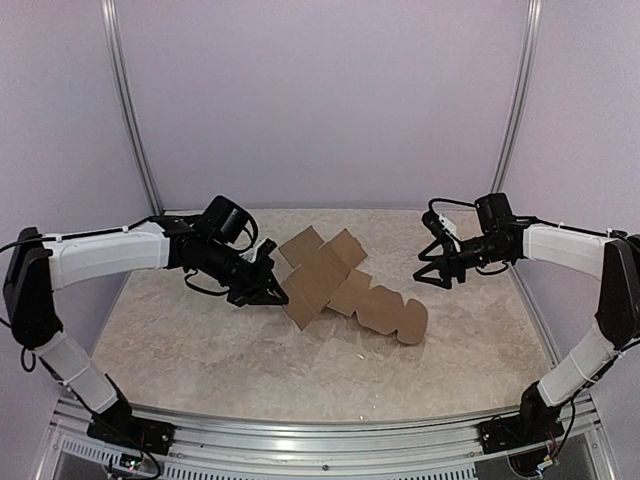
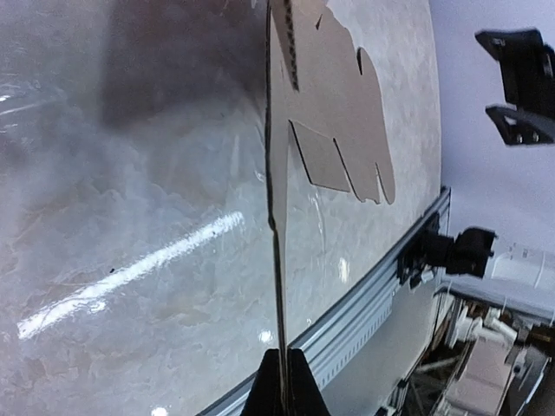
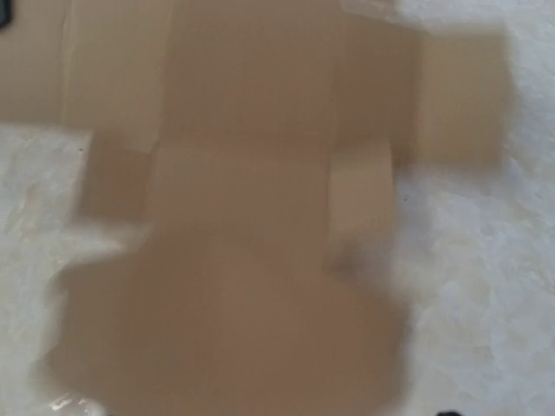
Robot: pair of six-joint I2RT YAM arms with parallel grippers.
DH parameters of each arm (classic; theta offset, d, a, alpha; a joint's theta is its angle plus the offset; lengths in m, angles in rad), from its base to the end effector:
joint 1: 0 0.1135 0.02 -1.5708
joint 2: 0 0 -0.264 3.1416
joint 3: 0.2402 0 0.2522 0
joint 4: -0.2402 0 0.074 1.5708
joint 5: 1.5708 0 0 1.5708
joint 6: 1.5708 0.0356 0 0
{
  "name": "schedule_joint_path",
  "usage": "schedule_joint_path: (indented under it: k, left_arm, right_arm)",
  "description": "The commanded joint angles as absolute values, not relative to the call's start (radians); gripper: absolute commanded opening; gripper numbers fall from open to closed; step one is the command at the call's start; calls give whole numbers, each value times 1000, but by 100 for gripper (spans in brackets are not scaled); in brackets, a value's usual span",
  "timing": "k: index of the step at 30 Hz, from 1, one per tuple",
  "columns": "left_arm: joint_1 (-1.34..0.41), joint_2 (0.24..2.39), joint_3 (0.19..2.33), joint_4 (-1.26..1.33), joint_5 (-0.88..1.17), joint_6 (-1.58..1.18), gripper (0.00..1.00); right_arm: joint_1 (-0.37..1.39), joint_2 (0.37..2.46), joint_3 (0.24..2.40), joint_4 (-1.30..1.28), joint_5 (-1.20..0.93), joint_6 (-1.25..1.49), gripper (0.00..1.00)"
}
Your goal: Fold the paper box
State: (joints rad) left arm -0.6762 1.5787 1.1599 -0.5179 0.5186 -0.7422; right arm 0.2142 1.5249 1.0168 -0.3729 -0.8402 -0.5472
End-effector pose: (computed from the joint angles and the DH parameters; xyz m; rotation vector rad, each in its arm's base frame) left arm 0.2482 -0.2218 0.2482 0.1492 2.7697 -1.1467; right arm 0.3005 0.0925 0.2351 -1.1487 1.9171 0.8407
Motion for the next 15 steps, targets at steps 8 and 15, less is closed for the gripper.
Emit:
schedule_joint_path:
  k: [8, 15]
  left_arm:
    - [-619, 1891, 1405, -923, 791, -78, 5]
    - [-502, 2074, 1692, -998, 463, -37, 53]
  right_arm:
    - [240, 1547, 1045, -412, -879, -563, 77]
    - [282, 1579, 1048, -394, -774, -551, 77]
